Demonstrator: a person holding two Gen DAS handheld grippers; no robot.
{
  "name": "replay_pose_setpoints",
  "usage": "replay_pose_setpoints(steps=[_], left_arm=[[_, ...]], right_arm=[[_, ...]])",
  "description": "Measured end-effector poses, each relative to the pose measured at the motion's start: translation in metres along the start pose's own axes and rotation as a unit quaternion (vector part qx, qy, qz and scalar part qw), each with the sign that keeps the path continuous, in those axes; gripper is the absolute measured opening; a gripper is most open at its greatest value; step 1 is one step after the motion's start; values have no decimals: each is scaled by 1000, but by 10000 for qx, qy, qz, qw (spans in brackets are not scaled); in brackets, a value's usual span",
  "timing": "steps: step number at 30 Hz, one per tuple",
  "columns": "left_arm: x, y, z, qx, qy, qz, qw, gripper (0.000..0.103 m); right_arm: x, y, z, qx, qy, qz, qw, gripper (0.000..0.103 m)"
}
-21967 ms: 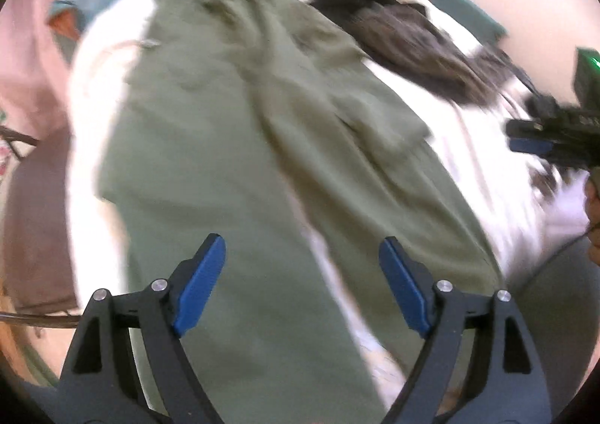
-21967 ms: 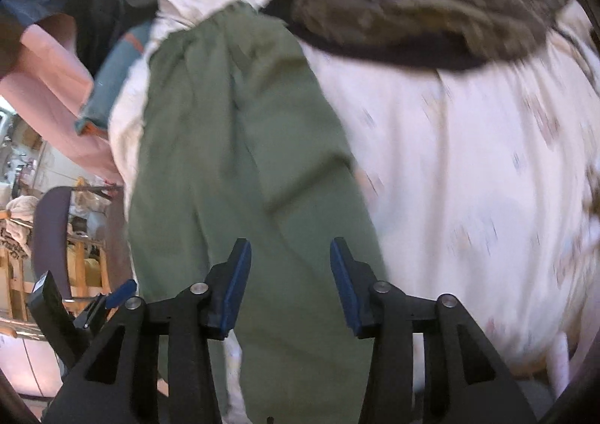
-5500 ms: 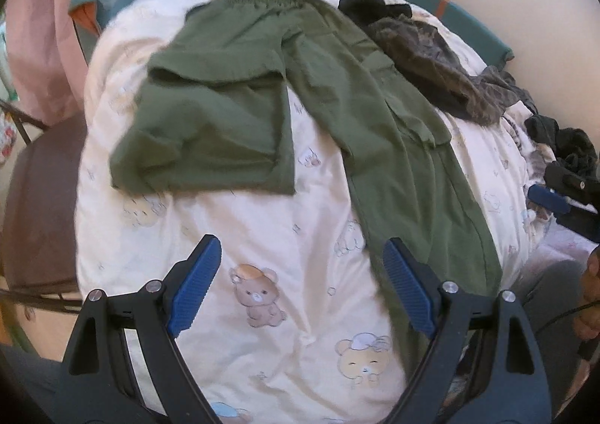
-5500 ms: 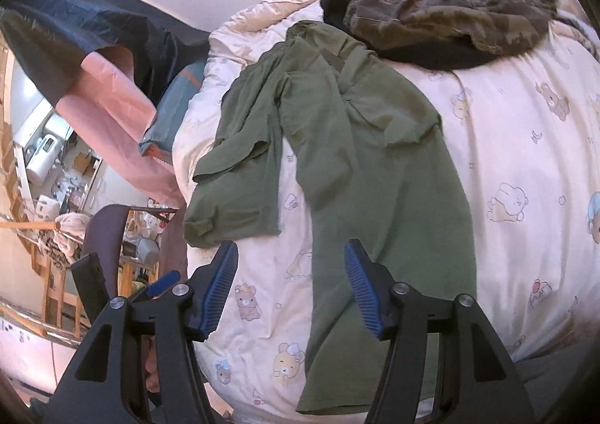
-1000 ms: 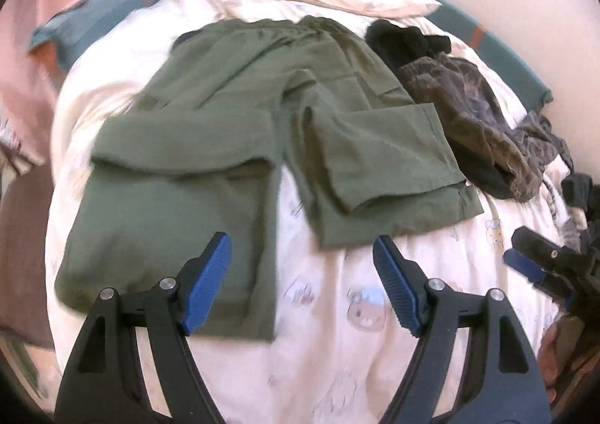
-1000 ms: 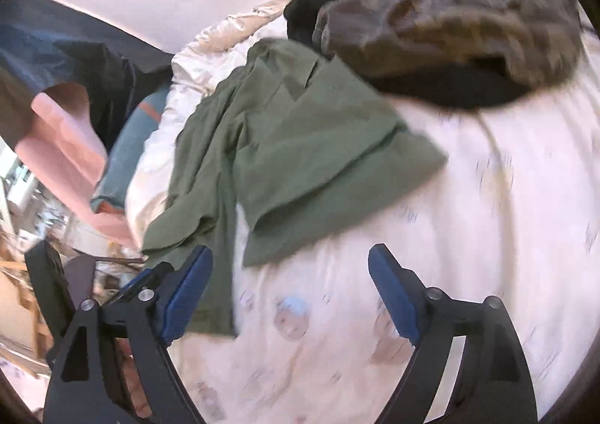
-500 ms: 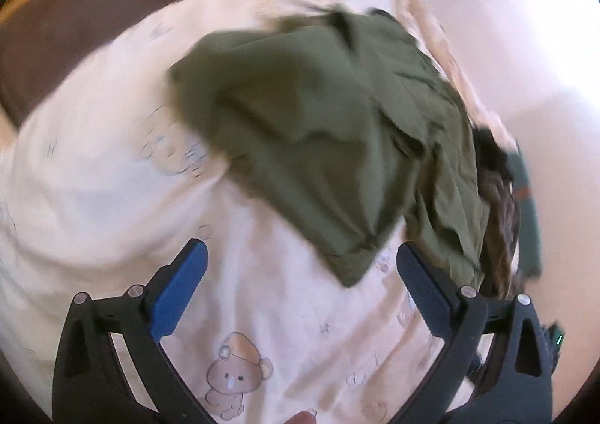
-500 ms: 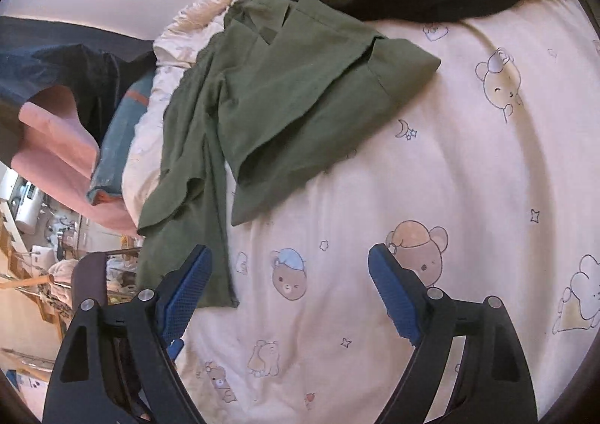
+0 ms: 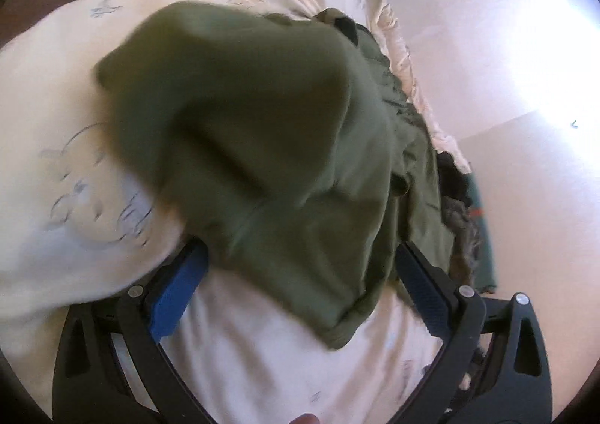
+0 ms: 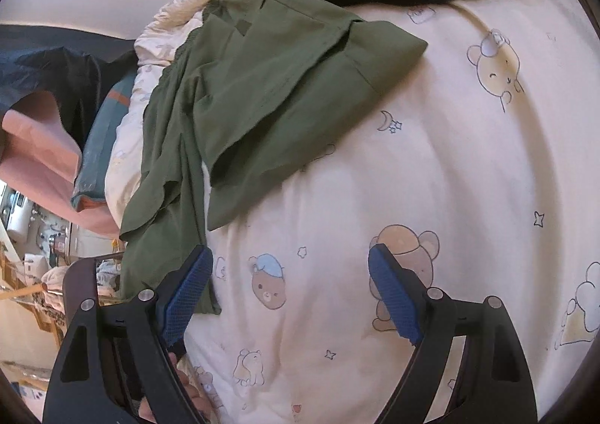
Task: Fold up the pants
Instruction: 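Grasp the folded olive pants with both tools and lift them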
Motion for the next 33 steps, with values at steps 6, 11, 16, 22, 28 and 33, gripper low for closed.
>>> replay_pose_setpoints(steps=[6,11,16,22,28,33], left_arm=[[14,16,-26,-209,-249,0,9995,98],[20,20,-40,-220,-191,113,9995,90],[13,13,-36,-252,-209,250,9992,60],[13,14,-37,-278,-168,298,9990,60],[17,9,-43,-280,392,-25,9988,59],[22,11,-49,-208,816,-170,9963,50]], right_arm=[[2,-2,-7,-73,-62,16,10000,87],[1,-3,-11,-120,-5,14,9999,87],[-10,-2,-24,-345,1230,-760,9889,87],[-12,22,-58,43,1687,-1389,9758,87],[1,56,-73,652,1829,-1547,9687,84],[1,90,-85,941,1595,-1591,9697,81]])
Point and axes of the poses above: each gripper's, at about its wrist camera, not at the fingertips, and z roughly against the way its jaws point, x to its right, y to its top, the point moved 10 cm from there along -z, roughly the way its jaws point, and after that the axes turned 3 degrees about z, right-handed, at the moved point
